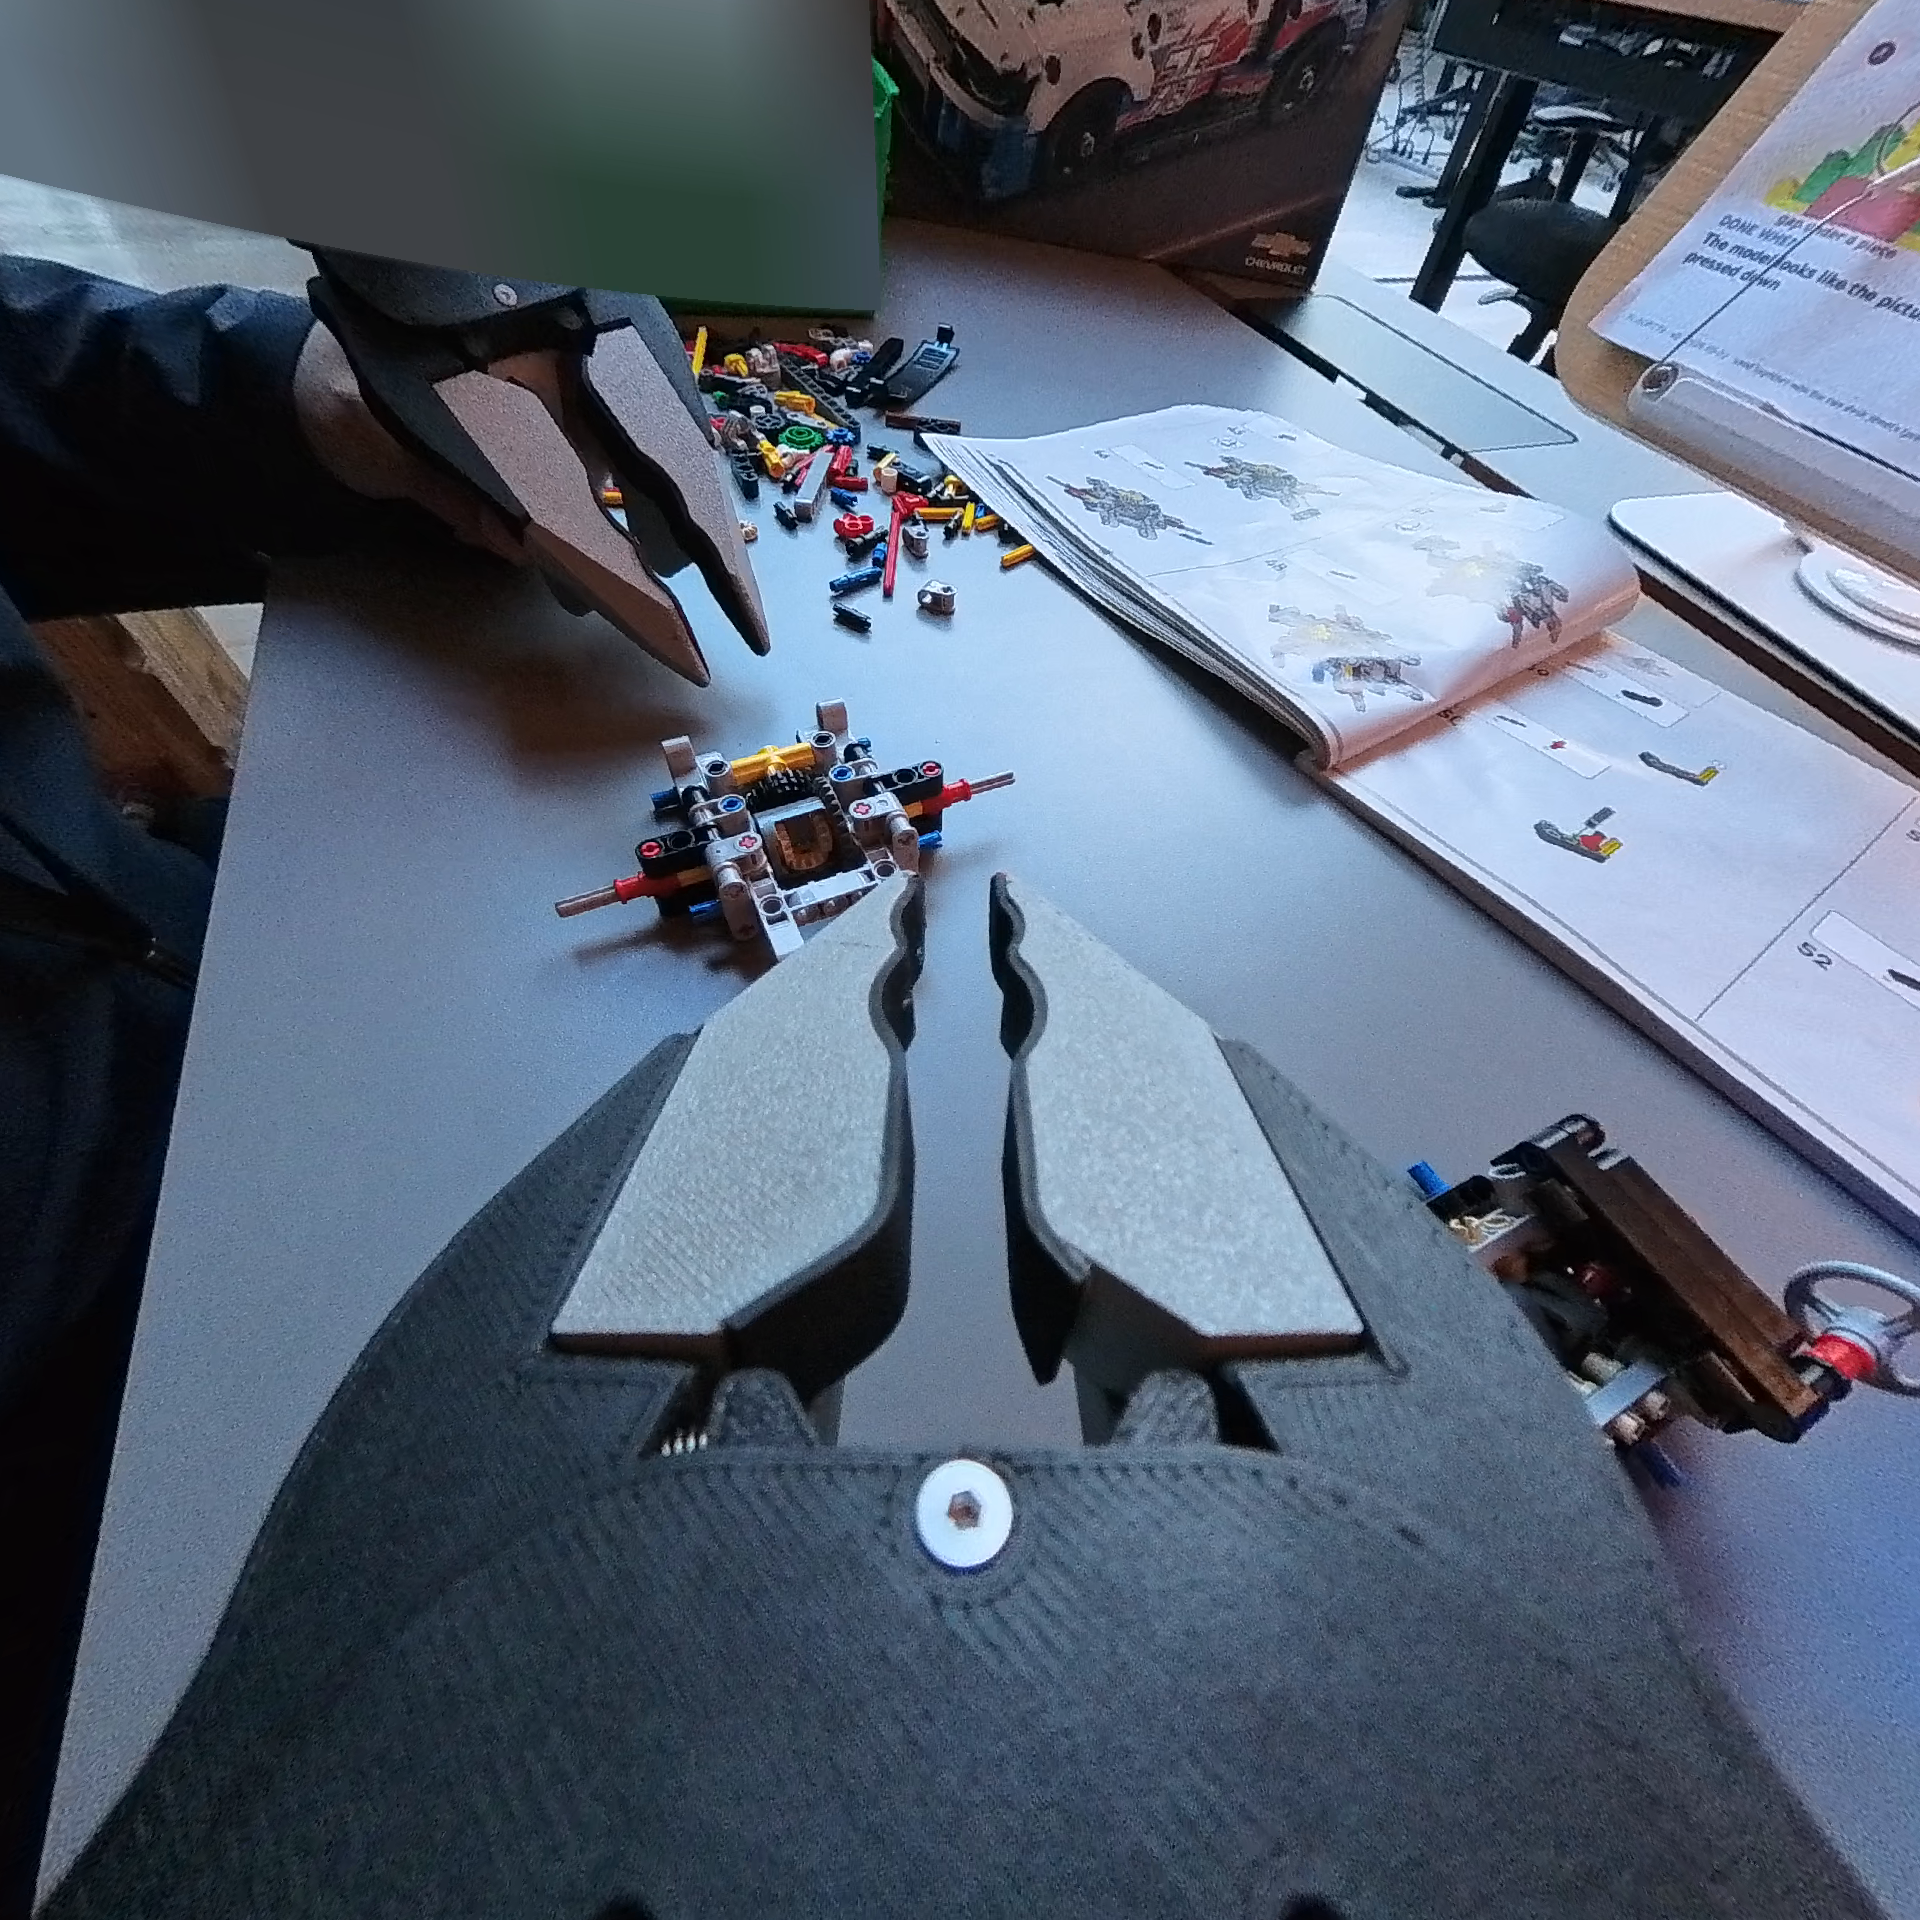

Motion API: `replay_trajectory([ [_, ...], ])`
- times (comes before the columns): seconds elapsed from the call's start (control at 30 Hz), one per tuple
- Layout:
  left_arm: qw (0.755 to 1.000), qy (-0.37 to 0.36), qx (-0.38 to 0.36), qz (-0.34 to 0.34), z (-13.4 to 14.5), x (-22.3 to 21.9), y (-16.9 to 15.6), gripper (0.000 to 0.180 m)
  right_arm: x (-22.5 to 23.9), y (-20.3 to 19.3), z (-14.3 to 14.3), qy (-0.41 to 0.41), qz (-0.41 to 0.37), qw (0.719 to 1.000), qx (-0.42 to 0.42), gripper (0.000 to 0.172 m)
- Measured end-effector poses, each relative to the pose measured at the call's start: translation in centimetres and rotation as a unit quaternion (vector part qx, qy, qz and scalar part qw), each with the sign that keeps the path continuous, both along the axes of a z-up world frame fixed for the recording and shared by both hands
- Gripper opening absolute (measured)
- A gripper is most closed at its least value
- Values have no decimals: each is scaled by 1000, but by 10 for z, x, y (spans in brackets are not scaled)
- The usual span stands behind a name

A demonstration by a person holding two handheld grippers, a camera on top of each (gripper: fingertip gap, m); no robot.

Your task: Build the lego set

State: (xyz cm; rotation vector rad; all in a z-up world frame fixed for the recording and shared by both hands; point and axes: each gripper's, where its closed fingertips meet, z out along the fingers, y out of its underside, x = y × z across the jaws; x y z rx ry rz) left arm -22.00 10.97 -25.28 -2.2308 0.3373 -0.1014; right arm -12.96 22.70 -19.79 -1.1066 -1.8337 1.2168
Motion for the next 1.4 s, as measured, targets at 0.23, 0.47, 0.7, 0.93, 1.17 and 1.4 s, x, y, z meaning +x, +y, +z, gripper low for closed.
replay_trajectory([
  [0.23,1000,-2,0,-1,0,0,0,18,0,0,0,0,1,1000,-2,9],
  [0.47,1000,-2,0,-1,0,0,0,18,0,0,0,0,1,1000,-2,9],
  [0.7,1000,0,-2,-2,0,1,0,18,0,1,1,1,0,1000,-1,9],
  [0.93,1000,19,-15,-12,-6,3,-1,20,5,6,-1,-1,-18,1000,9,9],
  [1.17,999,24,-15,-27,-7,10,-1,23,22,15,-9,-26,-75,997,15,15],
  [1.4,998,18,-27,-53,-11,29,3,25,52,10,-37,-99,-114,989,7,21],
])
